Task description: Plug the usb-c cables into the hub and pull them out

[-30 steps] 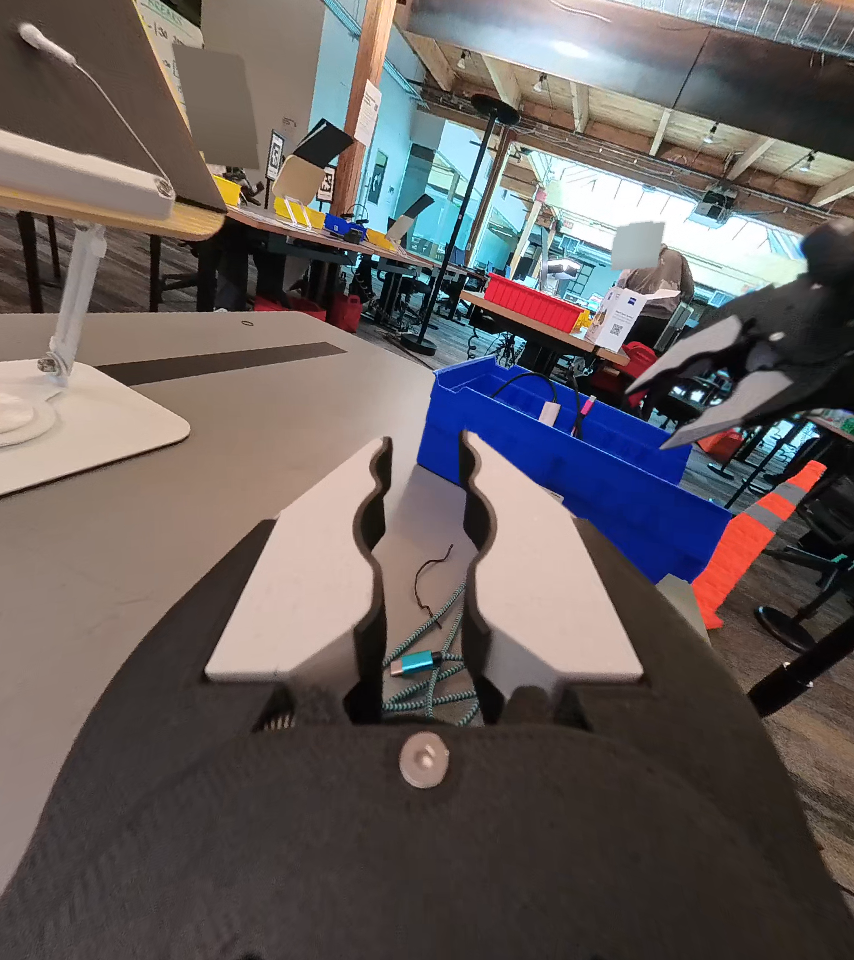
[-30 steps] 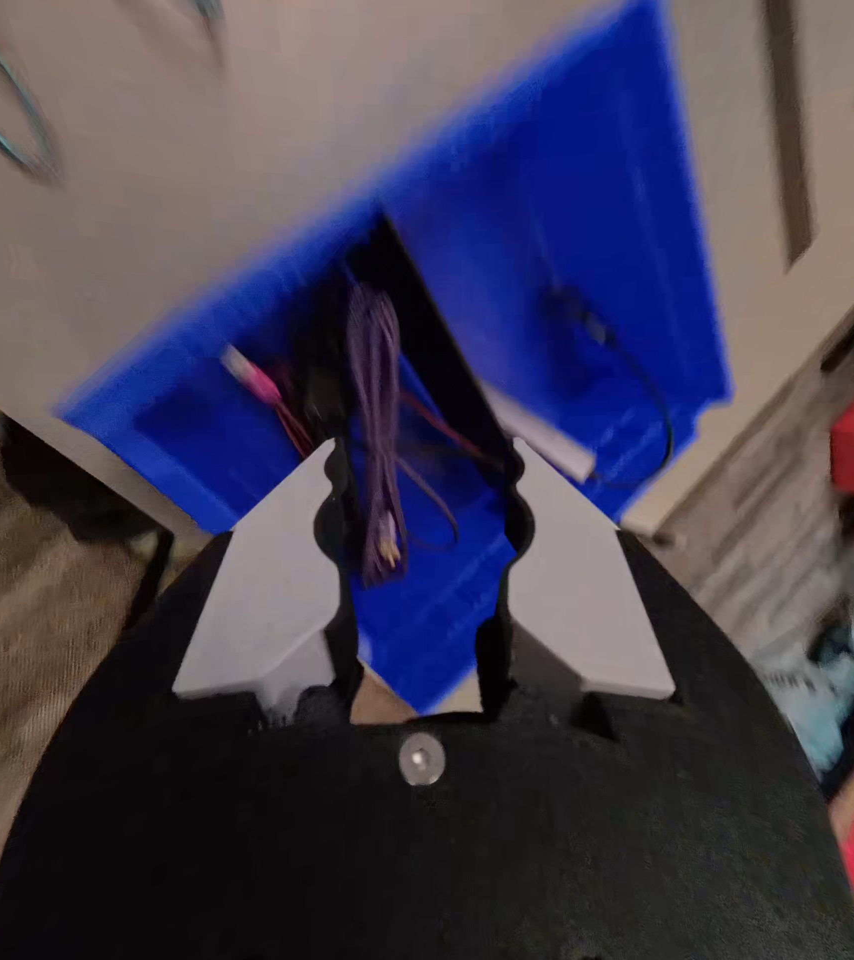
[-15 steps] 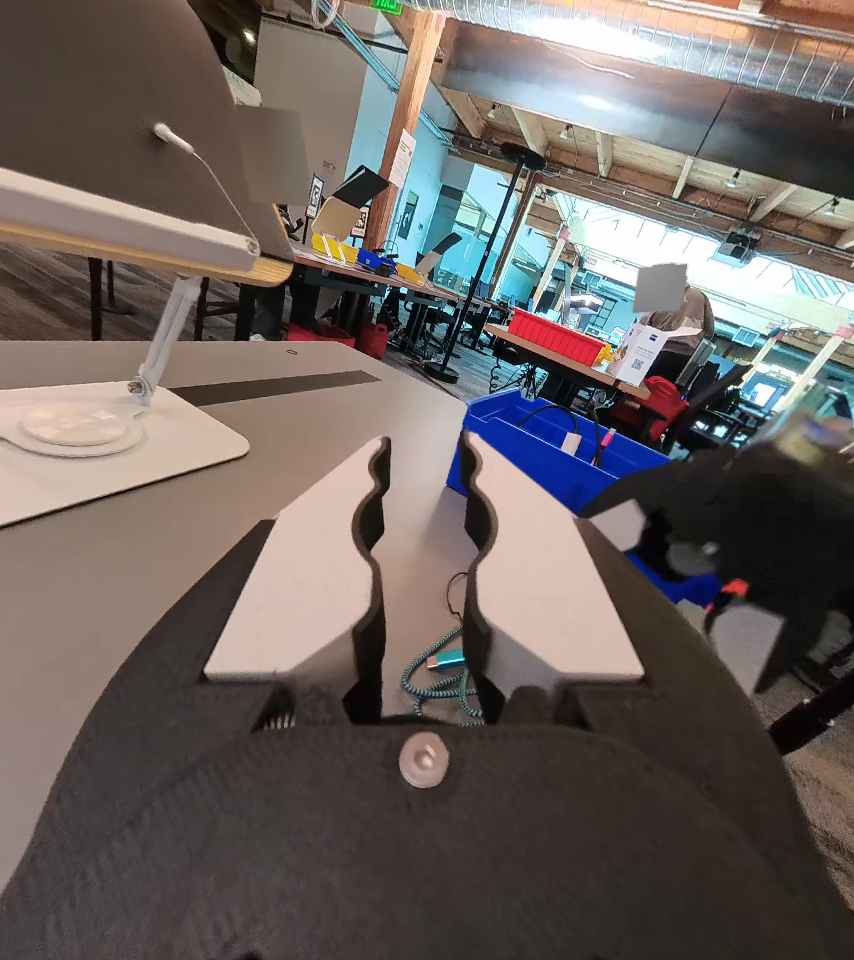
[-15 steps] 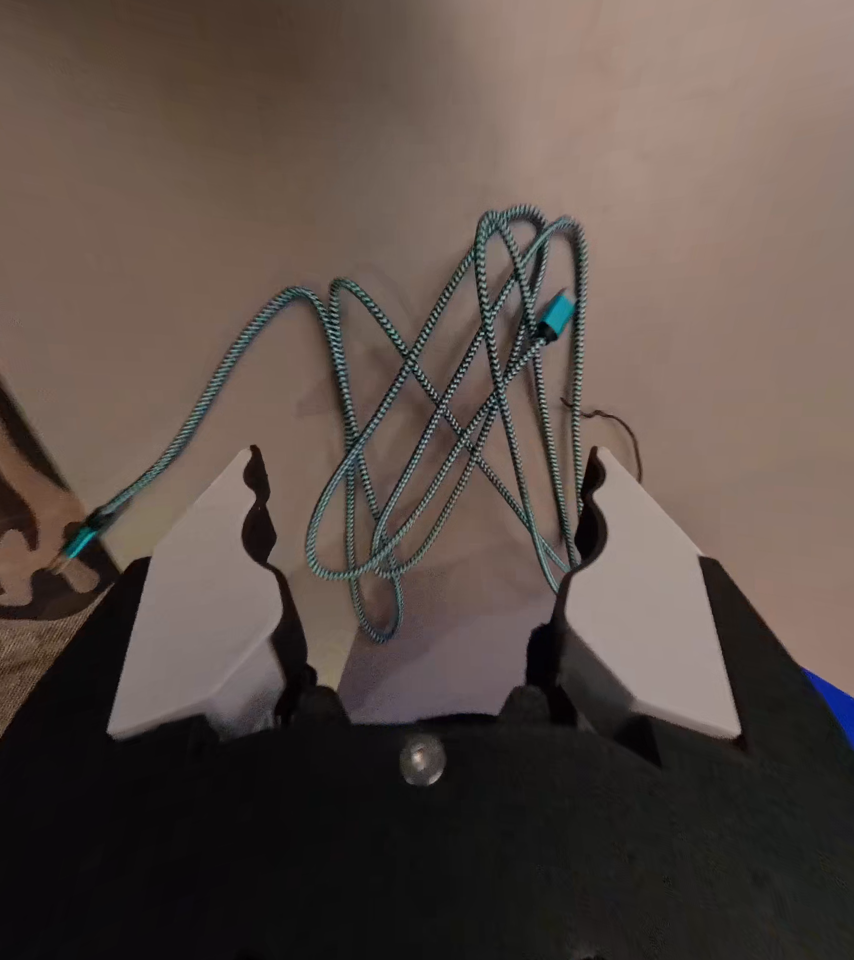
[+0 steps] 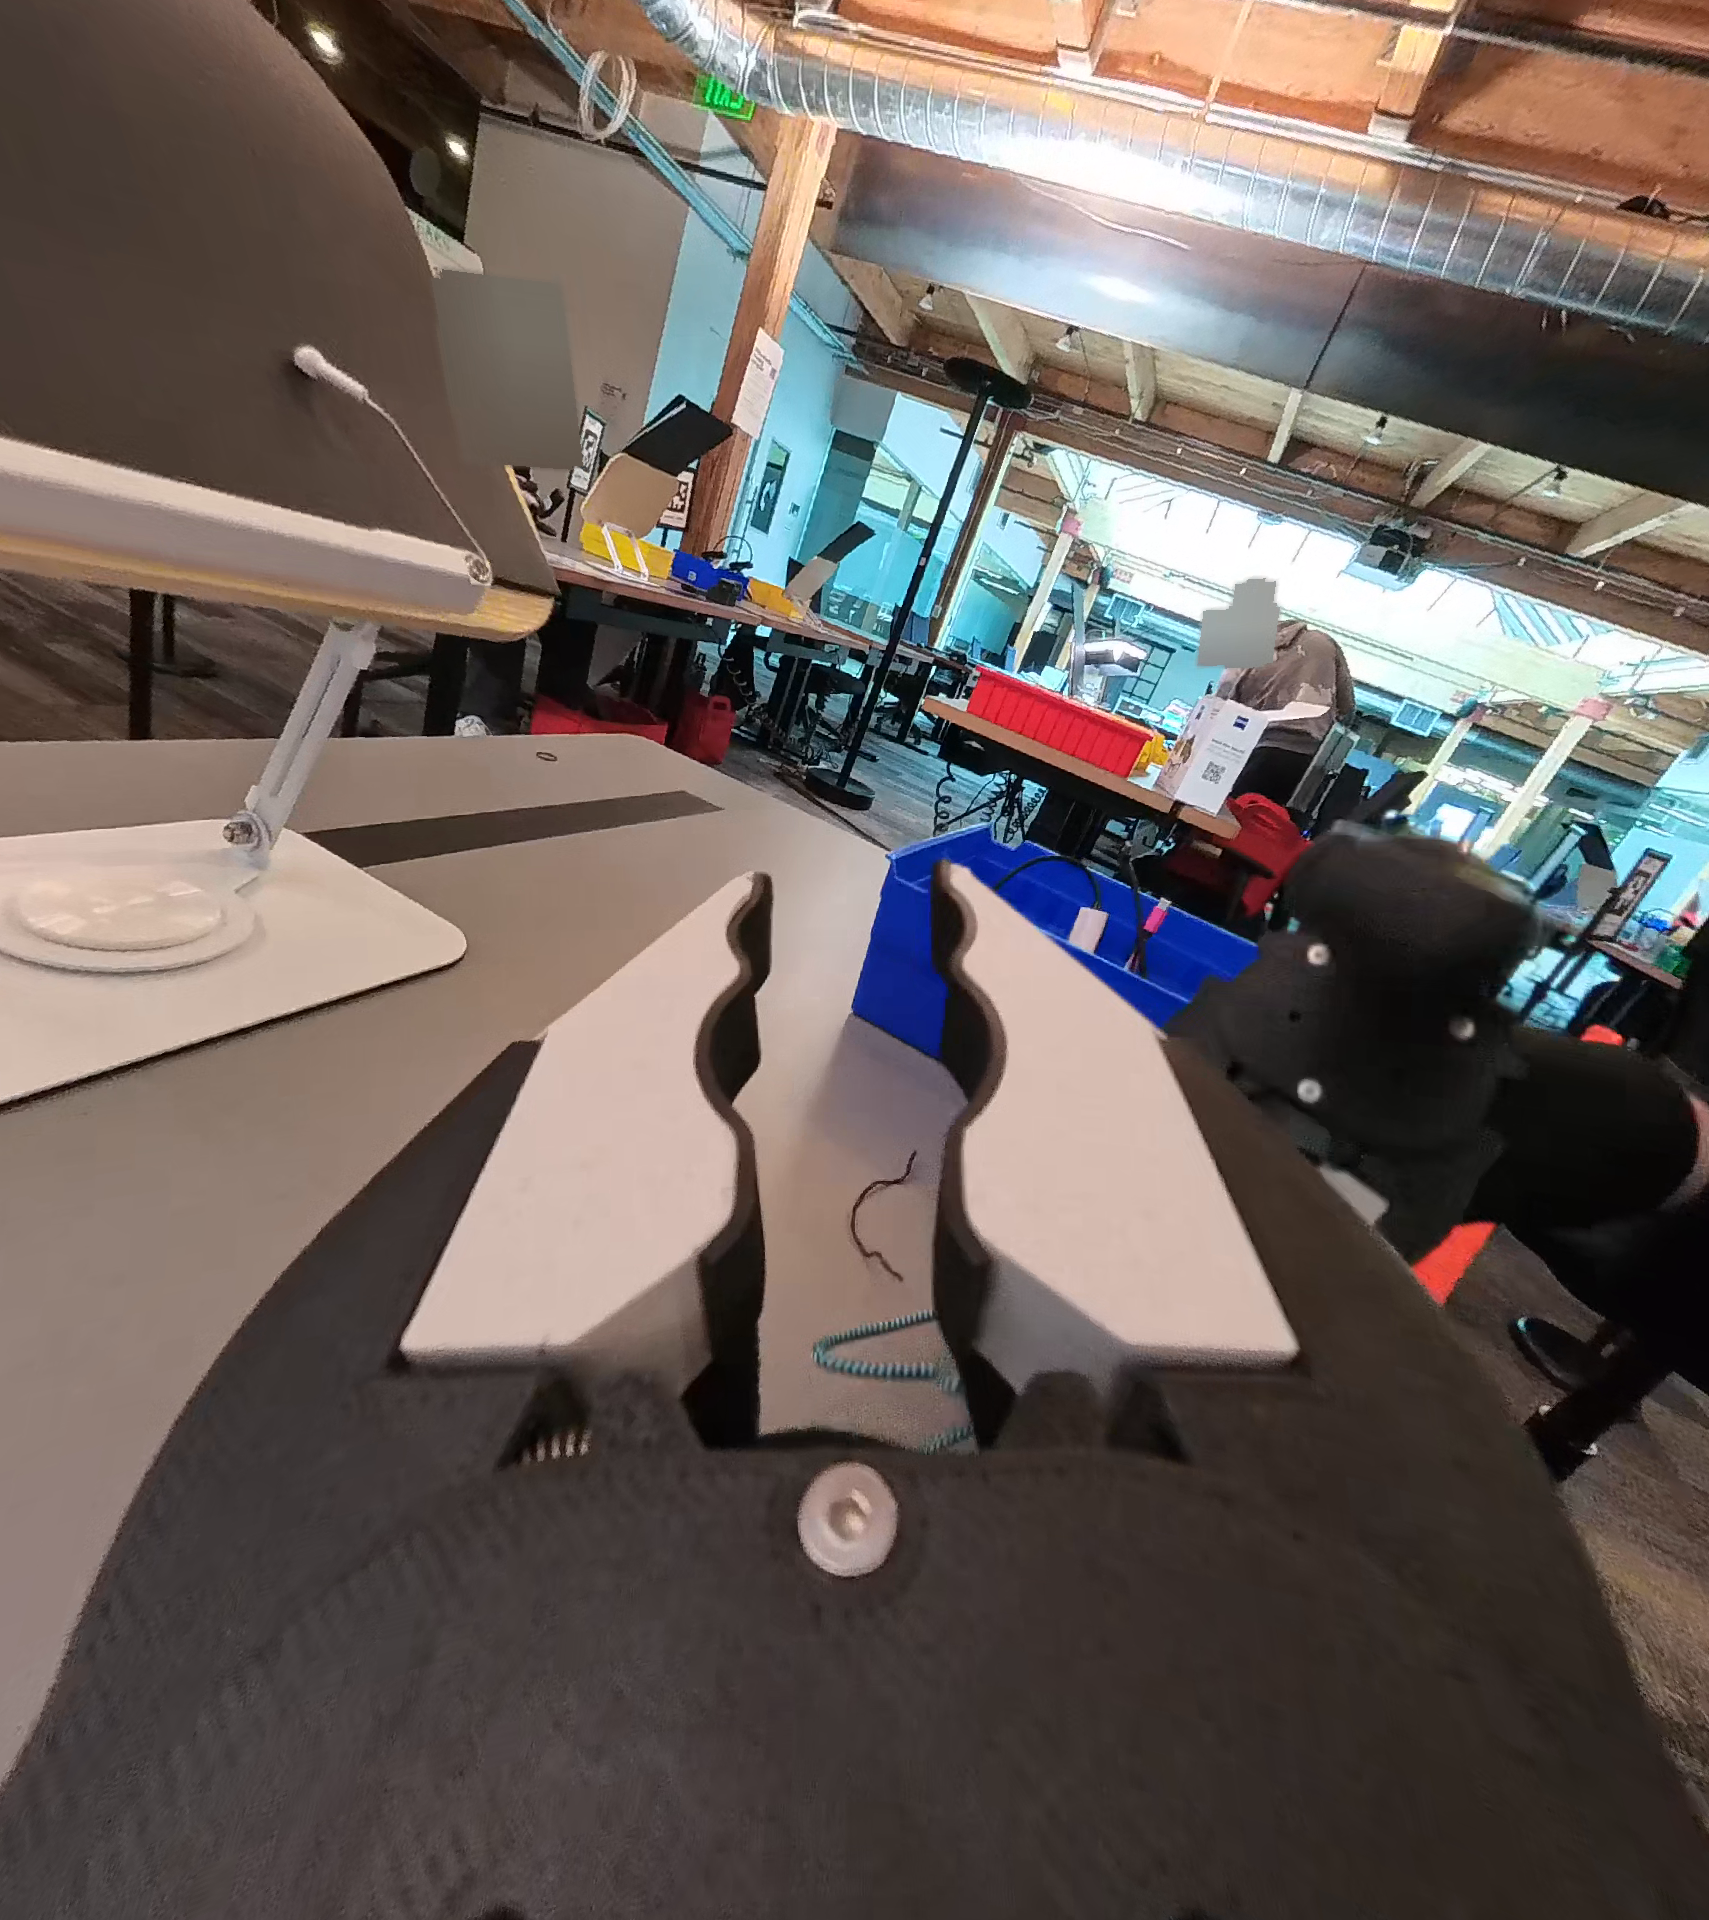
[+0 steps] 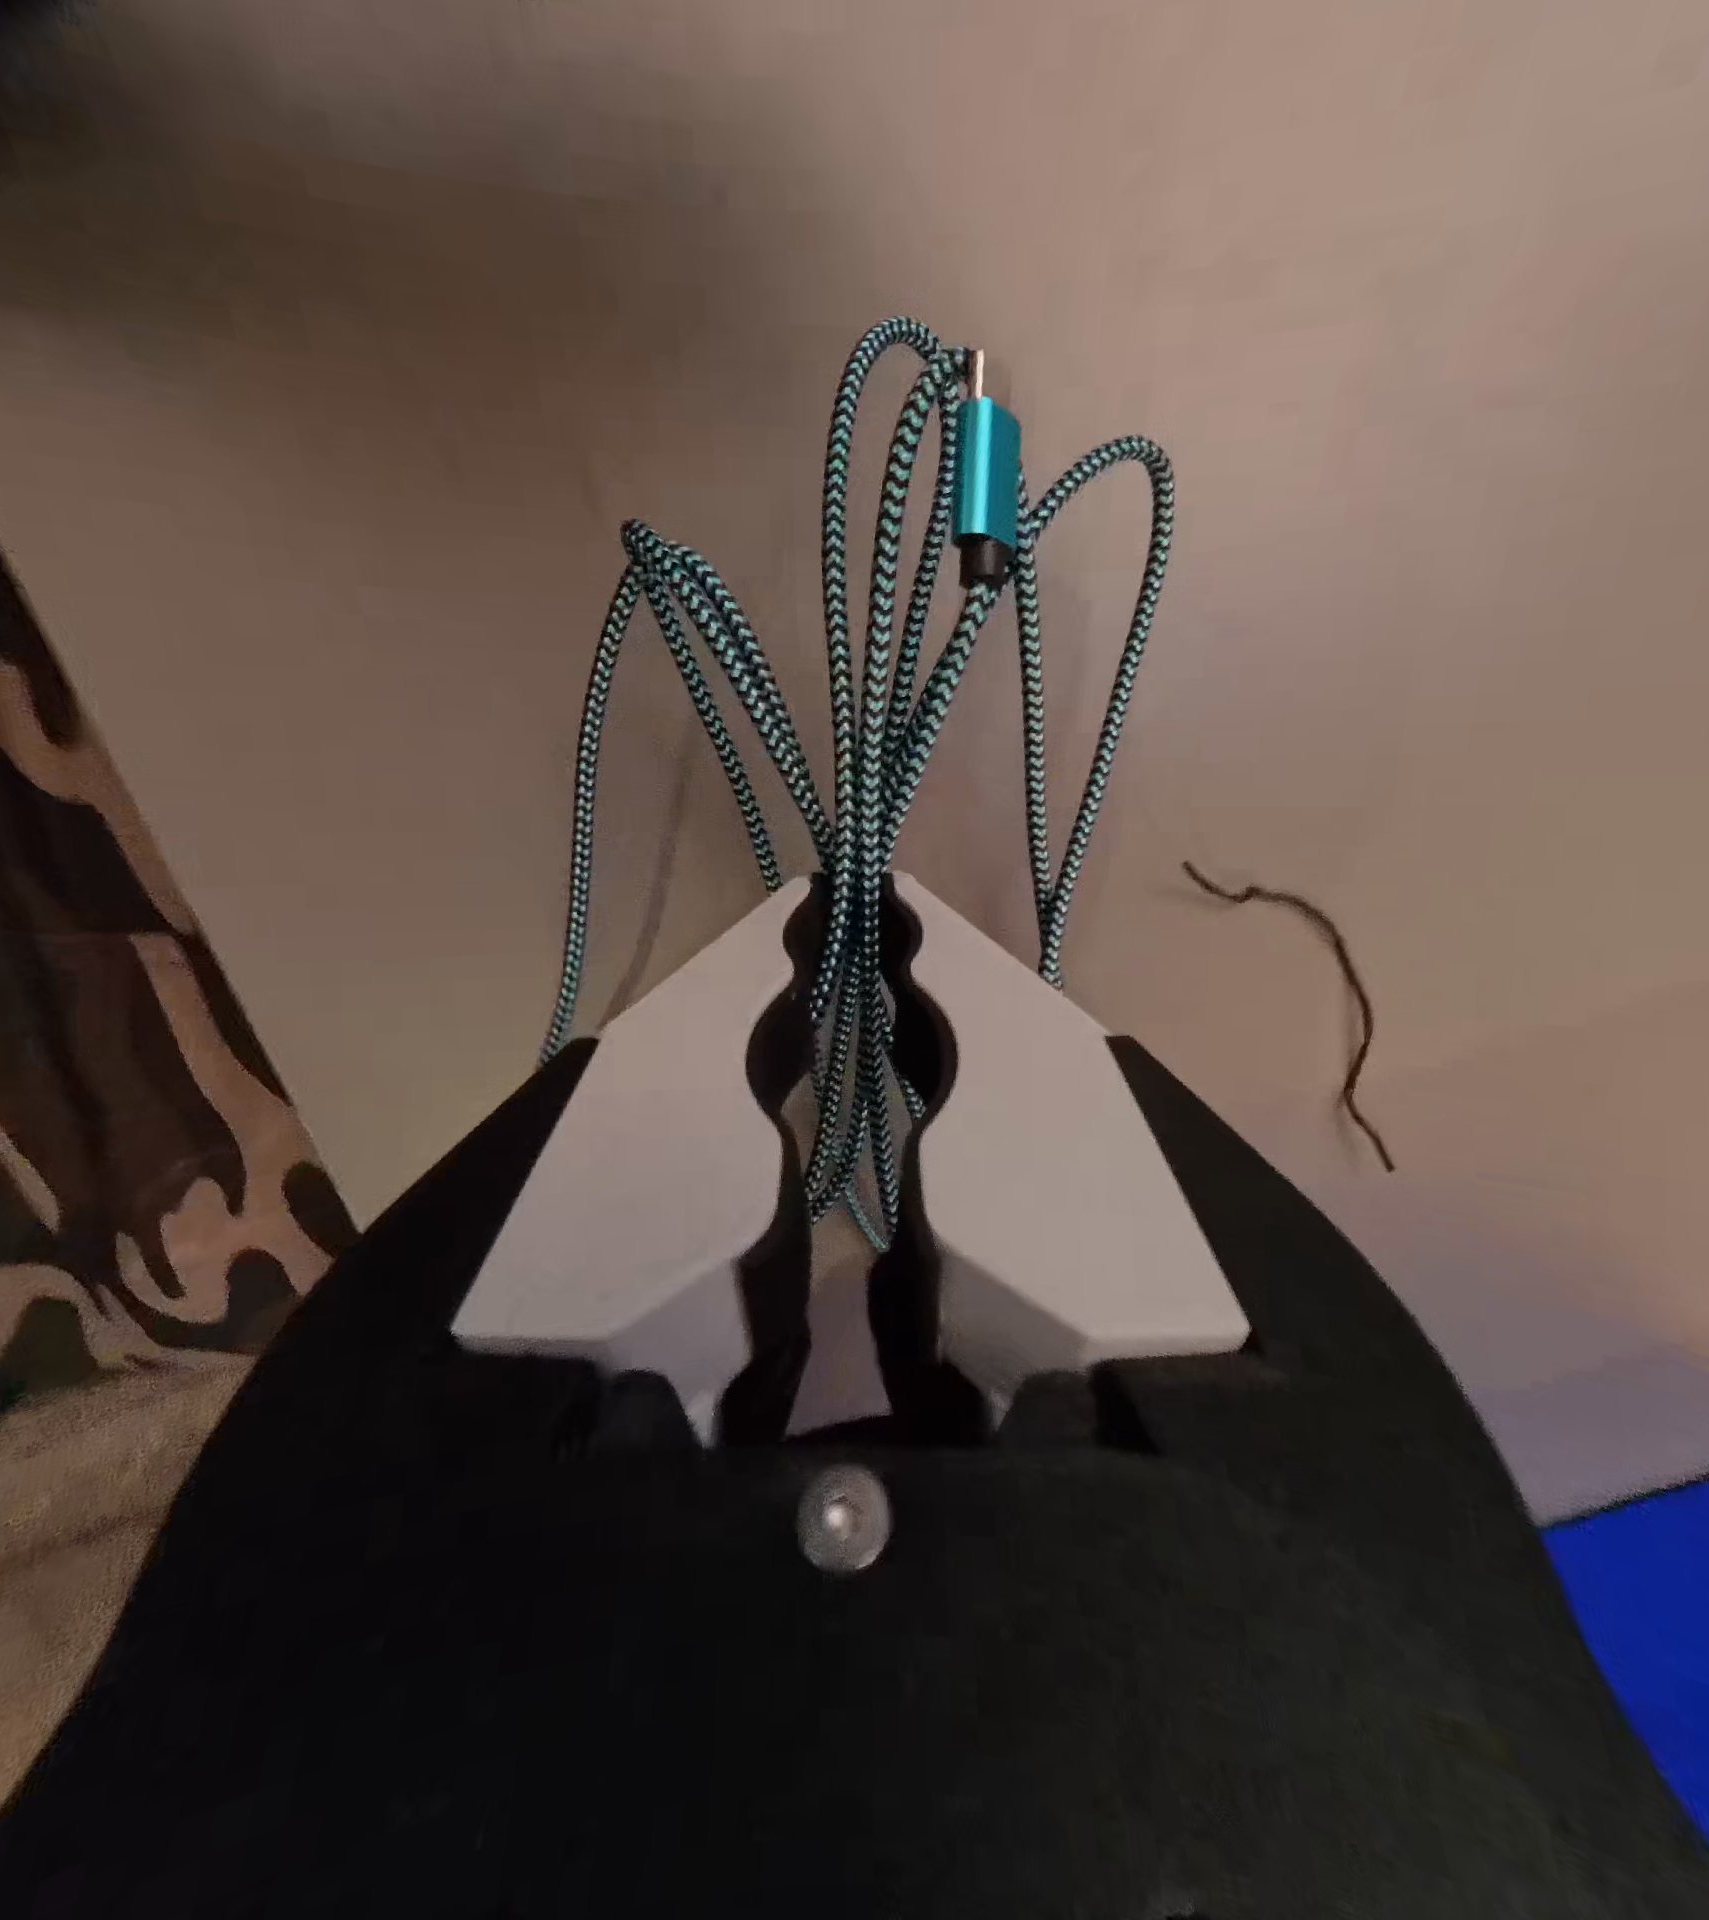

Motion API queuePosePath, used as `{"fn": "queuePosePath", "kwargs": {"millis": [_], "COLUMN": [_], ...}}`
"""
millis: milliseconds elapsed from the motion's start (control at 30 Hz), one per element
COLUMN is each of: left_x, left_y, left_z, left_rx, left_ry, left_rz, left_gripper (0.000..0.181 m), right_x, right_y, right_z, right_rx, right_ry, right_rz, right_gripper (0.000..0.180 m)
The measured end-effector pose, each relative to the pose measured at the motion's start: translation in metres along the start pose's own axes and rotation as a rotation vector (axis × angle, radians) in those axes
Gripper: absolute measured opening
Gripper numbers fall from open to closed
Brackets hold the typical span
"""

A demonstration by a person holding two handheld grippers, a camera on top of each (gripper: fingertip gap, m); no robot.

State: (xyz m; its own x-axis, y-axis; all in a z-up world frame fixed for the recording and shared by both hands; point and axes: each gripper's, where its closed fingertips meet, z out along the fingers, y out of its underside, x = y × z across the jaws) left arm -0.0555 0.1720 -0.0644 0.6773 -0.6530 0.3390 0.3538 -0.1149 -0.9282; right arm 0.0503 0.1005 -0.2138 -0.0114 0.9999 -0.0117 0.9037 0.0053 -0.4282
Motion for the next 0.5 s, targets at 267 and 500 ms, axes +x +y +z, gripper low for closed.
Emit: {"fn": "queuePosePath", "kwargs": {"millis": [267,500], "left_x": [0.011,0.053], "left_y": [-0.03,-0.013], "left_z": [-0.017,-0.009], "left_rx": [0.142,0.024], "left_ry": [0.197,0.406], "left_rz": [-0.129,-0.098], "left_gripper": [0.069,0.104], "right_x": [0.018,0.011], "right_y": [-0.077,-0.11], "right_z": [-0.082,-0.113], "right_rx": [0.53,0.74], "right_ry": [0.009,-0.141], "right_rz": [0.108,0.14], "right_gripper": [0.004,0.004]}}
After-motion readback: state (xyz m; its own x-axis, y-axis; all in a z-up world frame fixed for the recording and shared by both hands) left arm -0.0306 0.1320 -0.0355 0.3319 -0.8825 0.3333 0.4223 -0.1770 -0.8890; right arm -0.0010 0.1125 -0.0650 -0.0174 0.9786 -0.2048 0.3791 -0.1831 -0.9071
